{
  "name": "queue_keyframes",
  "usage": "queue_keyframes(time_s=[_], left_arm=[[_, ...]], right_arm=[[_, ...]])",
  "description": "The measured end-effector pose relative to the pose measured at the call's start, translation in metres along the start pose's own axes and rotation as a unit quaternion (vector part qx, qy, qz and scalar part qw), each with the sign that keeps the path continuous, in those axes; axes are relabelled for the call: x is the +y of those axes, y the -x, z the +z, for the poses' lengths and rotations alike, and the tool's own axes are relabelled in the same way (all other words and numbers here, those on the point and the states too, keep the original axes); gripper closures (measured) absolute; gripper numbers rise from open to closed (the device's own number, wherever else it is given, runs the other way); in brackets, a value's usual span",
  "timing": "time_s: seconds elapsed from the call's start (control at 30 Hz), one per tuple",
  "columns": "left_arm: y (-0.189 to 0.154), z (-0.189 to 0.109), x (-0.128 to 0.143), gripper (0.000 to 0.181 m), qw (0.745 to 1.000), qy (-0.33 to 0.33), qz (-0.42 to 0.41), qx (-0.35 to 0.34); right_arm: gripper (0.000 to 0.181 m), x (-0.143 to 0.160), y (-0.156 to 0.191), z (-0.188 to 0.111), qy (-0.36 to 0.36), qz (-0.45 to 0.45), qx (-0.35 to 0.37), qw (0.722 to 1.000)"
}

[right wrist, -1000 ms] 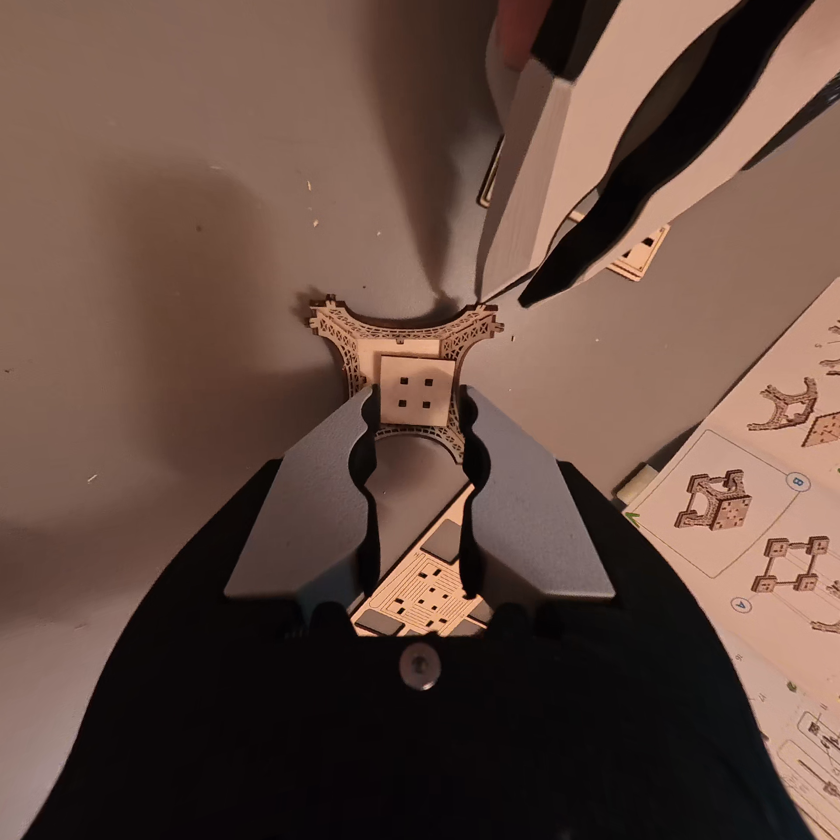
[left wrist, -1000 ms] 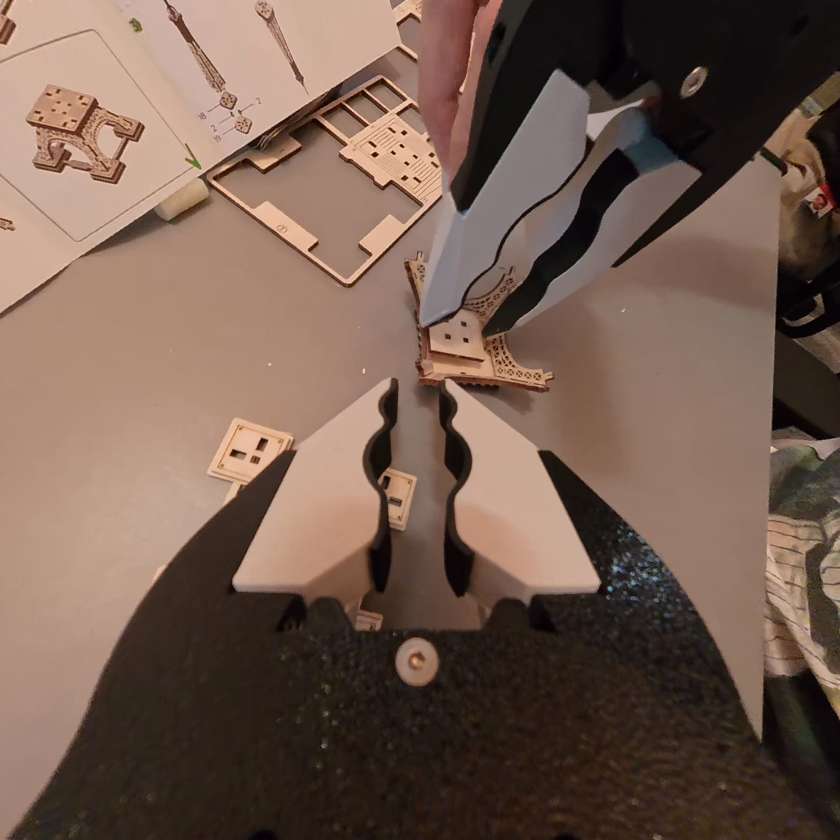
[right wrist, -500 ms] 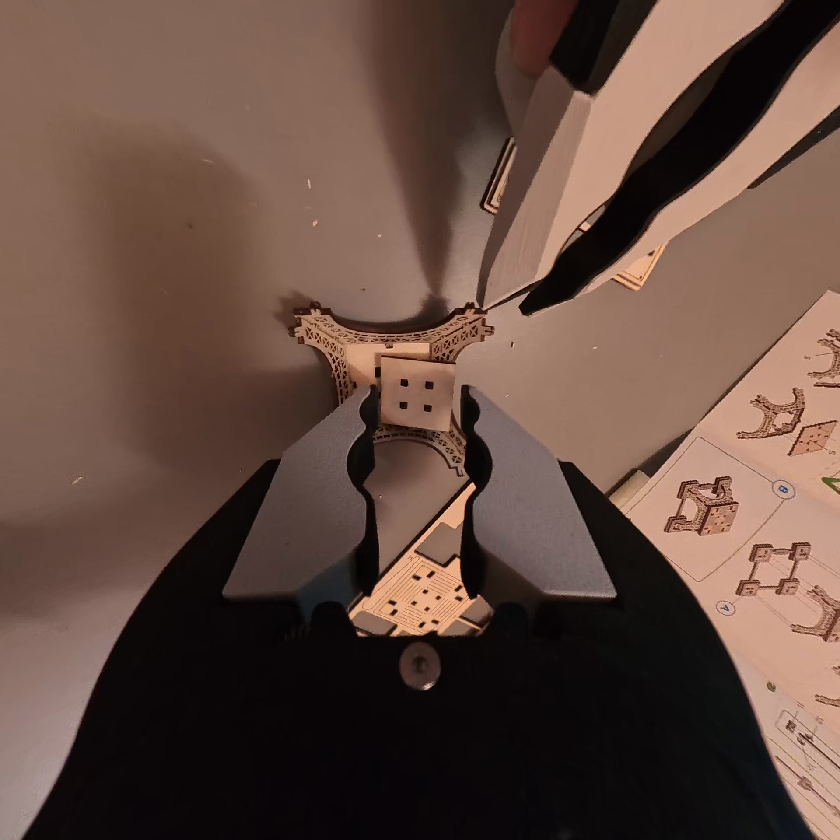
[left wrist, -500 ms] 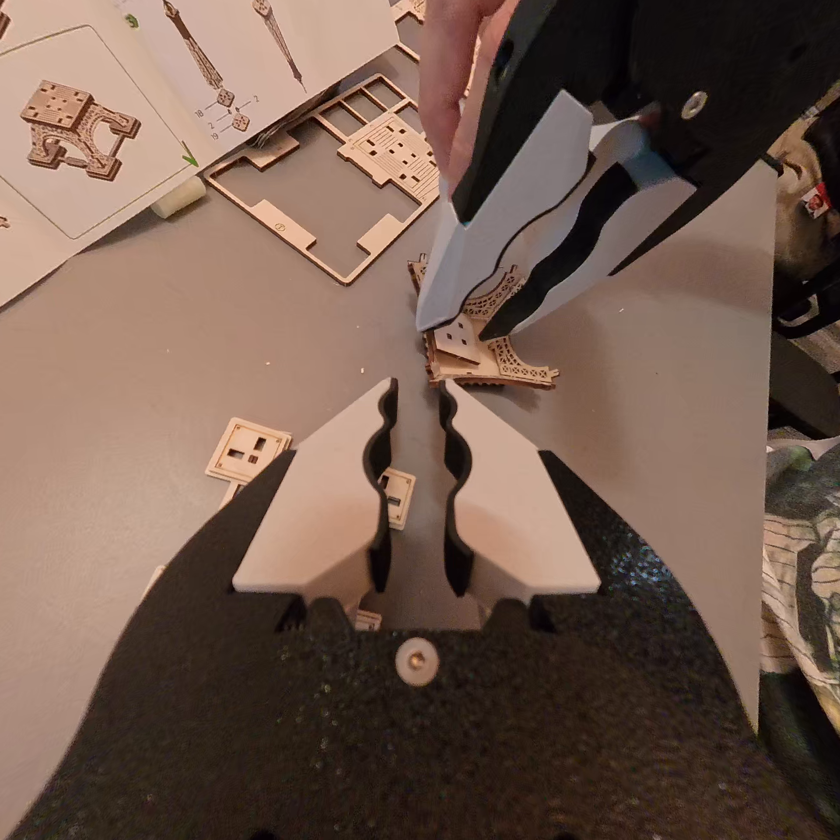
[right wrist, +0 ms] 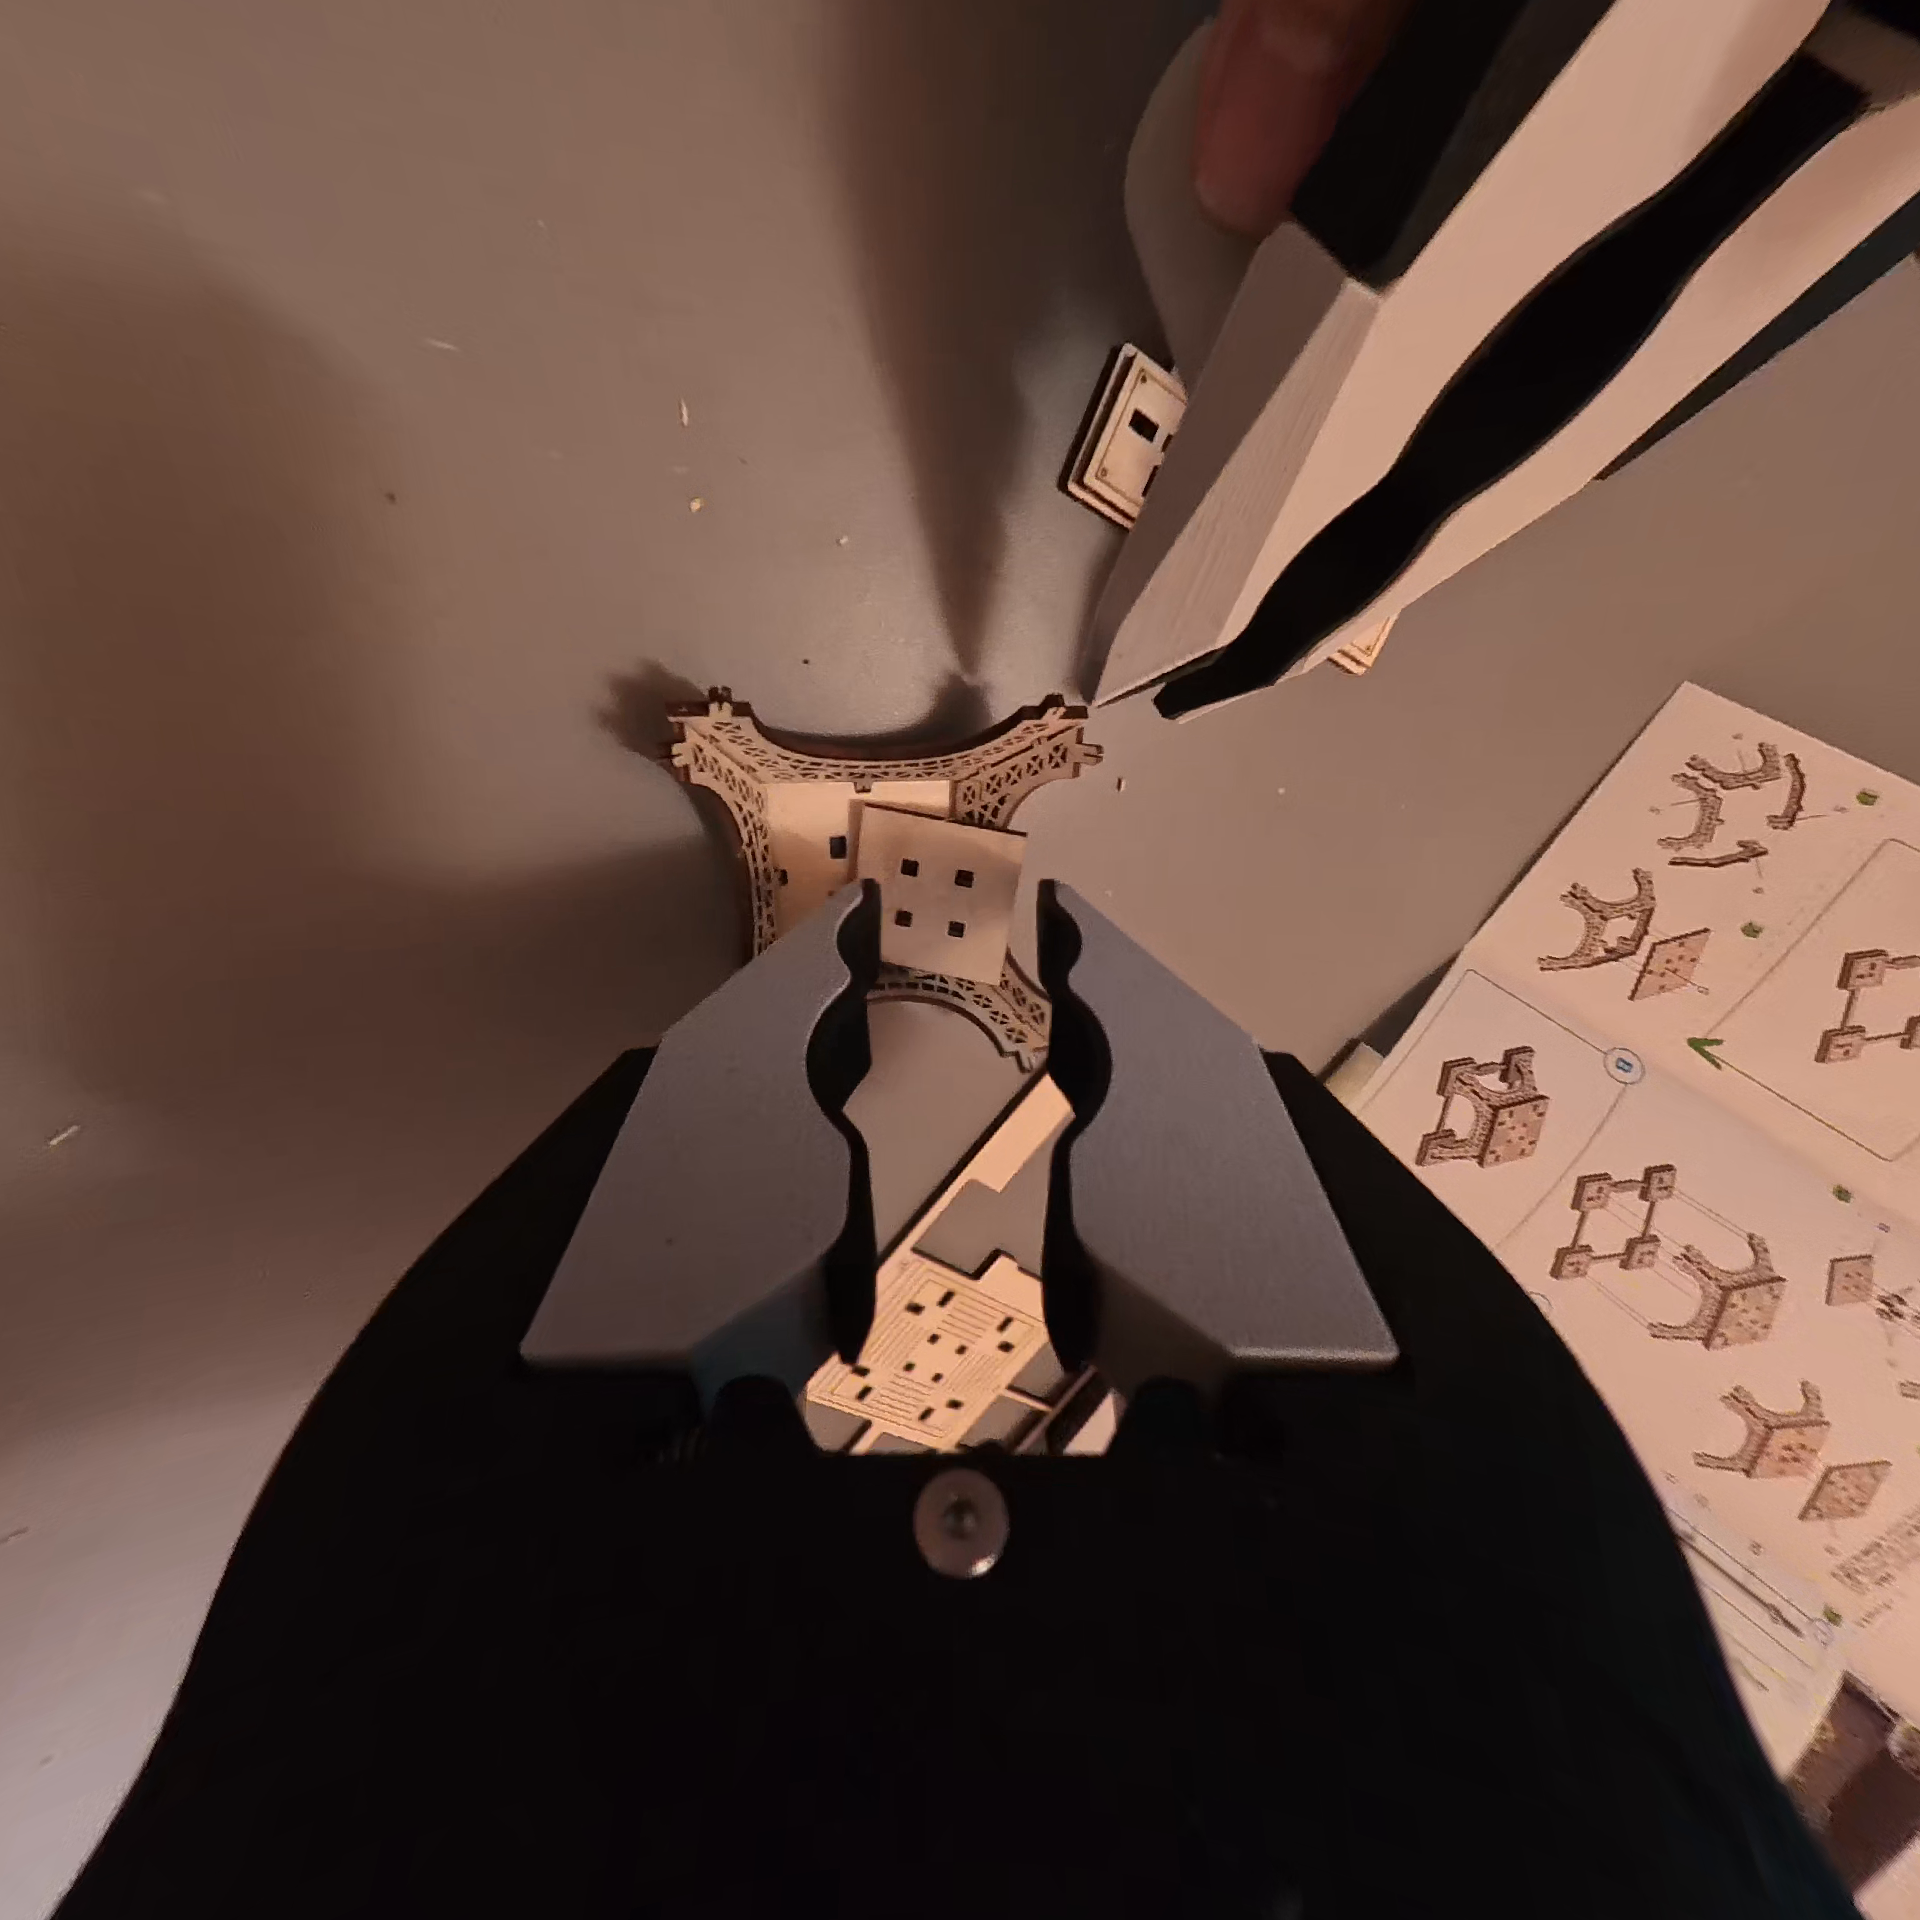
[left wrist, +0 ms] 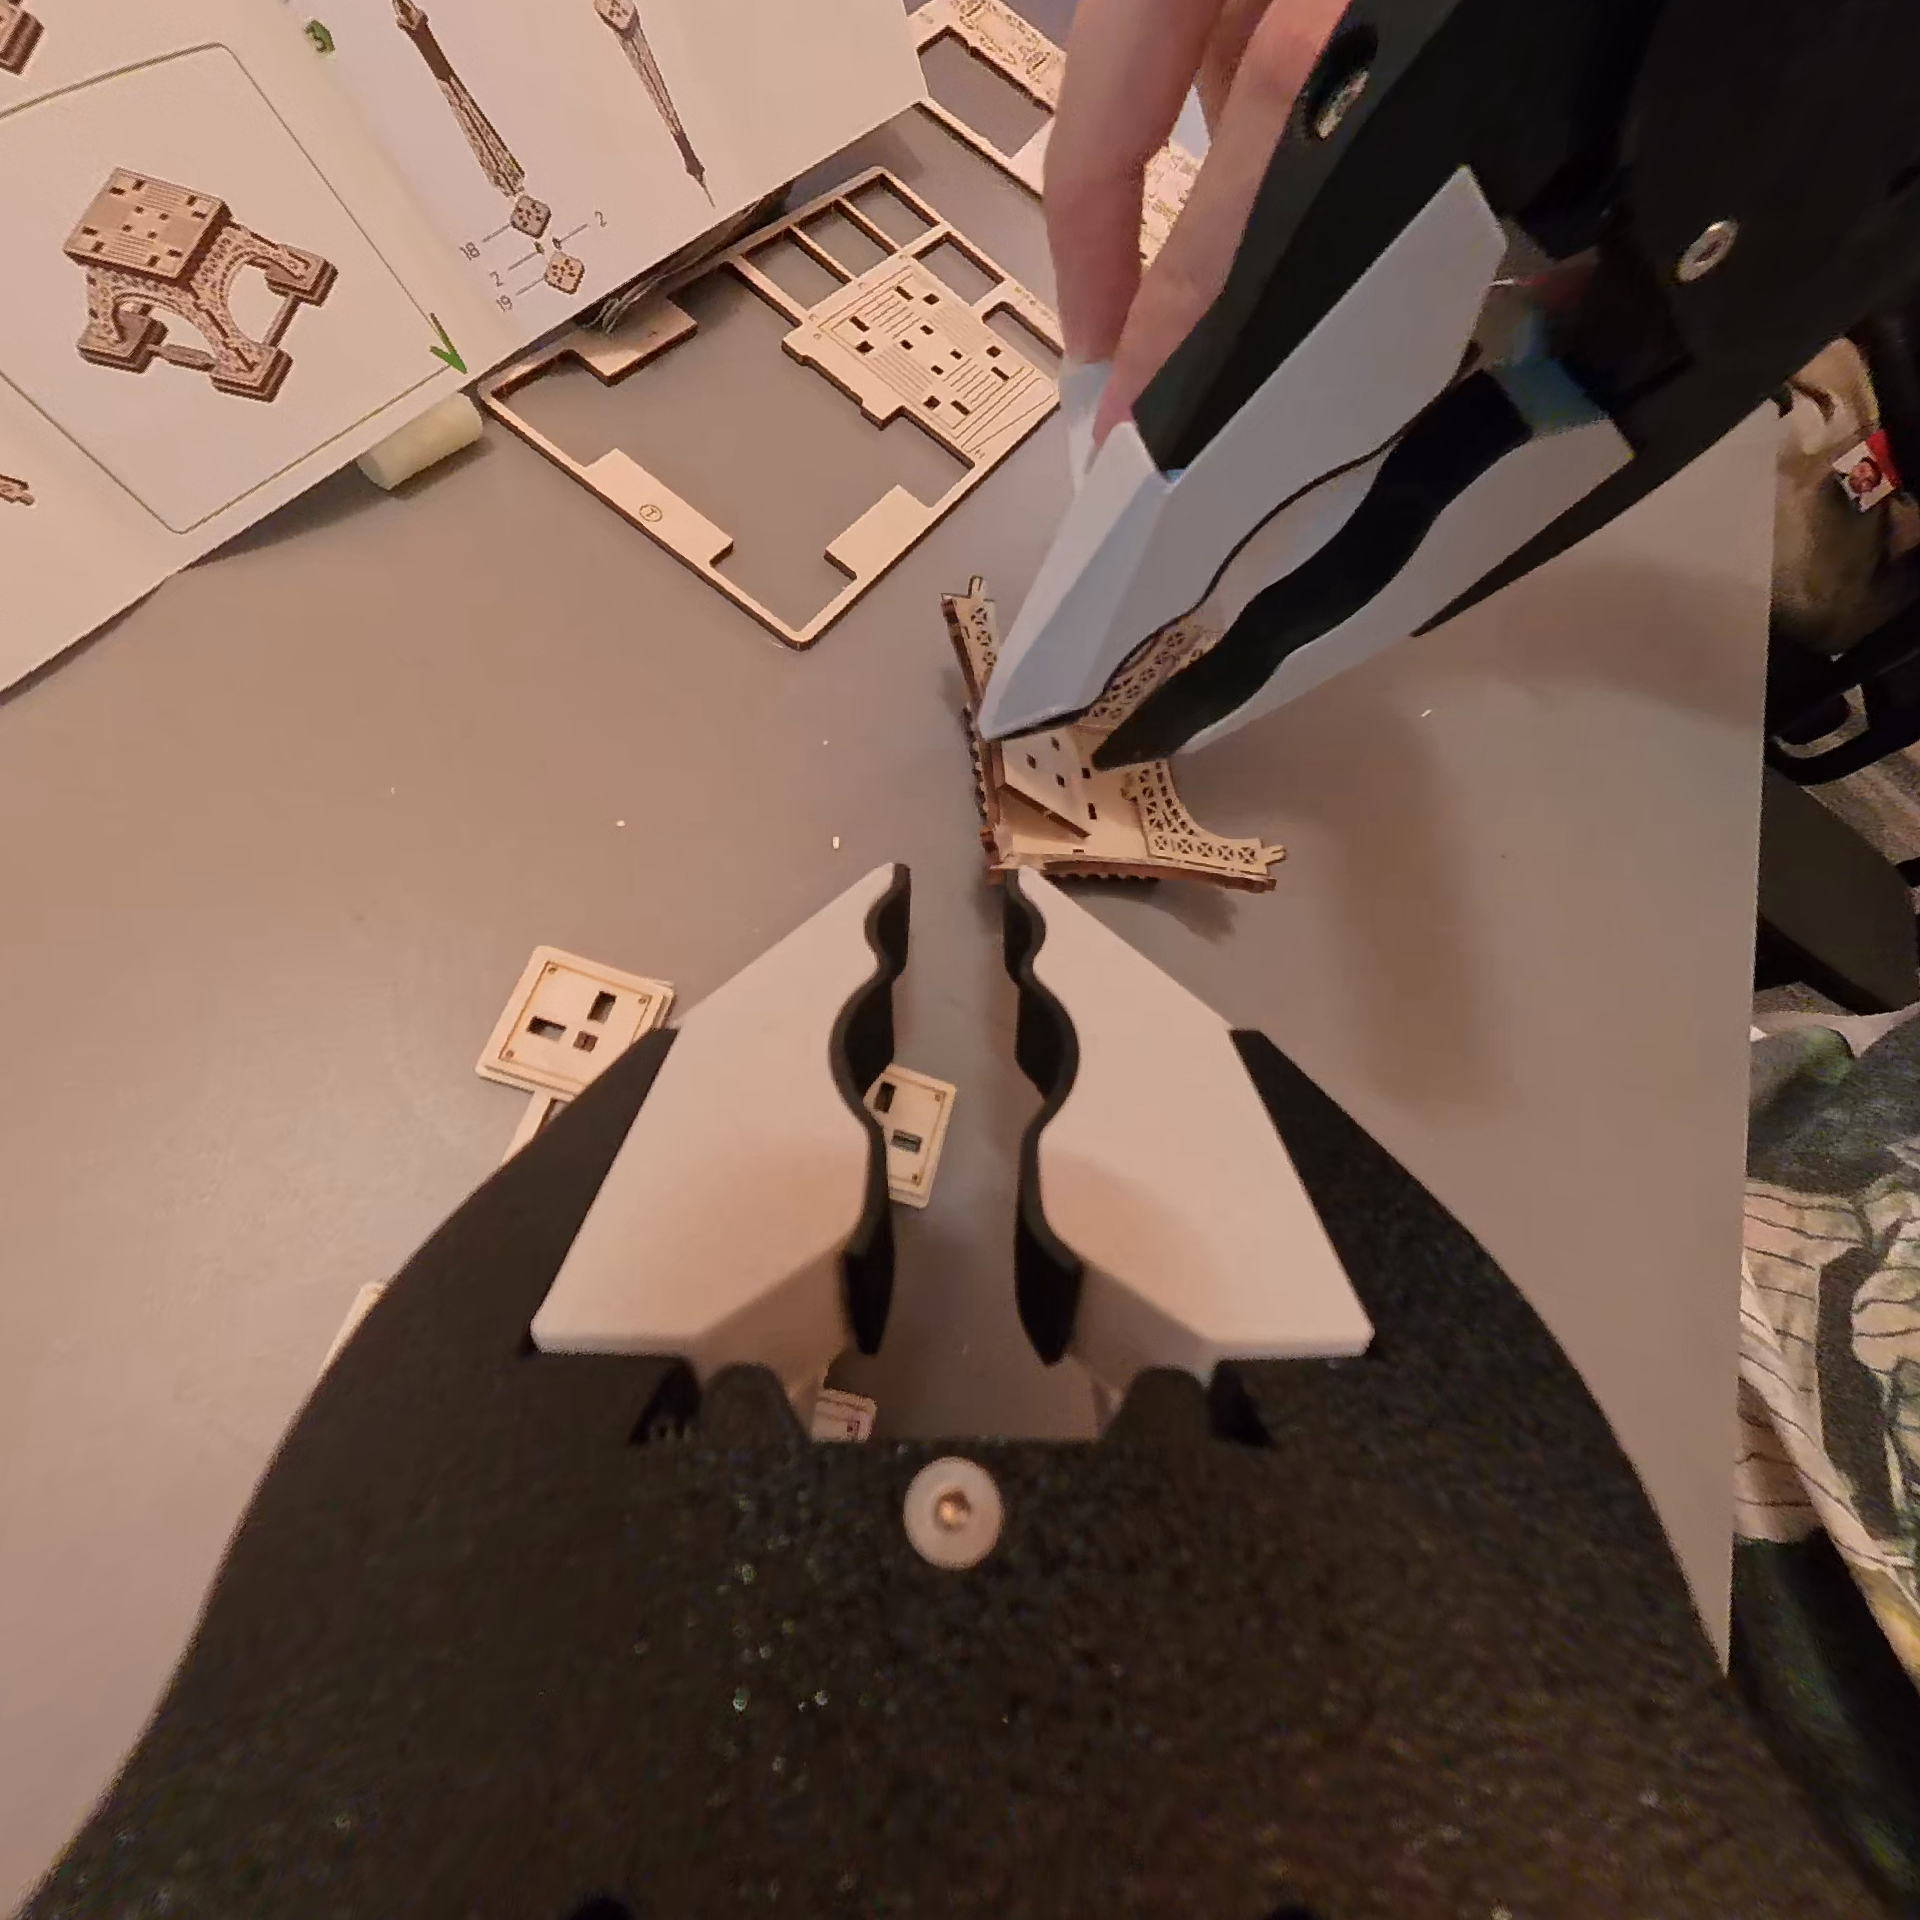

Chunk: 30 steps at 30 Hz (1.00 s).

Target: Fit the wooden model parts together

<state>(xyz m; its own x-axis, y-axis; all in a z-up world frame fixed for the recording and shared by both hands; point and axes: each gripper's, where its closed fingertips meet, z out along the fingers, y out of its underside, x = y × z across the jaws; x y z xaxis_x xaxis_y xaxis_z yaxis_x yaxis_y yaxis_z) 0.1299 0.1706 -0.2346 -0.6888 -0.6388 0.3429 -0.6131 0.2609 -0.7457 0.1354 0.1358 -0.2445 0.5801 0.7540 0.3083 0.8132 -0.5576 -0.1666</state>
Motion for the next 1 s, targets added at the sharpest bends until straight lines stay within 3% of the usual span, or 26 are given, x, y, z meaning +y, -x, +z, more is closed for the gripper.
queue_keyframes(time_s=[0.7,0.83,1.0], left_arm=[[-0.0006,0.0006,0.0006,0.166,1.000,0.001,-0.001,0.001],[0.0000,0.0005,0.0012,0.166,1.000,0.002,-0.002,0.001],[0.0002,0.0001,0.0009,0.166,1.000,0.001,-0.002,0.001]], right_arm=[[0.151,0.0014,0.0094,0.0020,0.006,-0.003,-0.001,1.000],[0.135,0.0032,0.0042,0.0039,0.010,-0.001,0.011,1.000],[0.150,0.0024,0.0072,0.0050,0.003,0.004,-0.006,1.000]])
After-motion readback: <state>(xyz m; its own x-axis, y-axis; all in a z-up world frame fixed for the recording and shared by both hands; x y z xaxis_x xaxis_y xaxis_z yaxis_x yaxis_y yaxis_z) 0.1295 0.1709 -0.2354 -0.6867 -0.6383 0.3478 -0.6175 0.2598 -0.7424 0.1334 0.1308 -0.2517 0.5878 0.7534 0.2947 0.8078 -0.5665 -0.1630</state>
